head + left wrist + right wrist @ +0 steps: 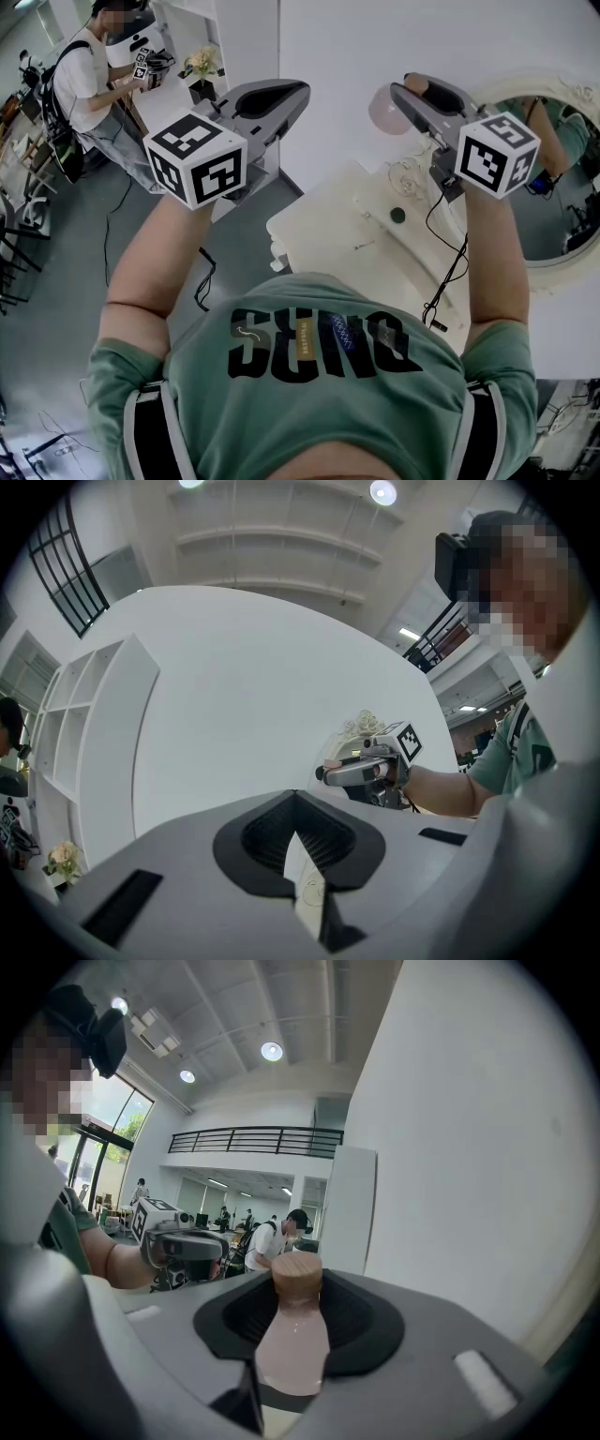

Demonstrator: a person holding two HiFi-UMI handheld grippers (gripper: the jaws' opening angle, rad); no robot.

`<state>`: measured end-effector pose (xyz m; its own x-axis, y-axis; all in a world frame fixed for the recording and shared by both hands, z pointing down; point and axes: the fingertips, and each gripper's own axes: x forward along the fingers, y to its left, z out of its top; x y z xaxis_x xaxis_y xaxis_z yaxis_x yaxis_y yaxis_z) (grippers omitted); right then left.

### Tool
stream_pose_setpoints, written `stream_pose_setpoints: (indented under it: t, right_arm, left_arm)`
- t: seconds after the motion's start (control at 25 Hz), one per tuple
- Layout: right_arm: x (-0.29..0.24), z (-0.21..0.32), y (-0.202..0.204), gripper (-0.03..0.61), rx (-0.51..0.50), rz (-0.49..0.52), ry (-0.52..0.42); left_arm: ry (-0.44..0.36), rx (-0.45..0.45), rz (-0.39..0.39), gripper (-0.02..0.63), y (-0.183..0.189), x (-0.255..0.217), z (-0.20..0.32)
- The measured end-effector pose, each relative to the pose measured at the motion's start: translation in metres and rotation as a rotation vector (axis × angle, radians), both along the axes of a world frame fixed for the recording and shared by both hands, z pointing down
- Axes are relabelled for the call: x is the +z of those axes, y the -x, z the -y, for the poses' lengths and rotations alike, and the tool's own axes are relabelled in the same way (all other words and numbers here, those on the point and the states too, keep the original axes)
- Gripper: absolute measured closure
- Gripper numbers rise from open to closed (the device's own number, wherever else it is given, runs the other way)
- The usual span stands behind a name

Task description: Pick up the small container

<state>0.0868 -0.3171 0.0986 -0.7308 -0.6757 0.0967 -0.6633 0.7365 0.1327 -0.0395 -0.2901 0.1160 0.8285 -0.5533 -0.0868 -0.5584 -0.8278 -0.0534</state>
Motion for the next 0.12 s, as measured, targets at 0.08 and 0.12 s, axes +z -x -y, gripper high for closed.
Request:
stream_pose_setpoints:
  t: [0.08, 0.12]
  right_arm:
    - [0.0, -0.0005, 0.0, 0.433, -0.001, 0.001, -0.001]
    - [0.0, -0.0007, 0.0, 0.433, -0.002, 0.001, -0.002]
  left_arm:
    - [-0.002, 0.0, 0.0, 0.614, -0.0003, -0.0003, -0.0006]
    - [-0.002, 0.0, -0.001, 0.614, -0.0004, -0.0004, -0.0008]
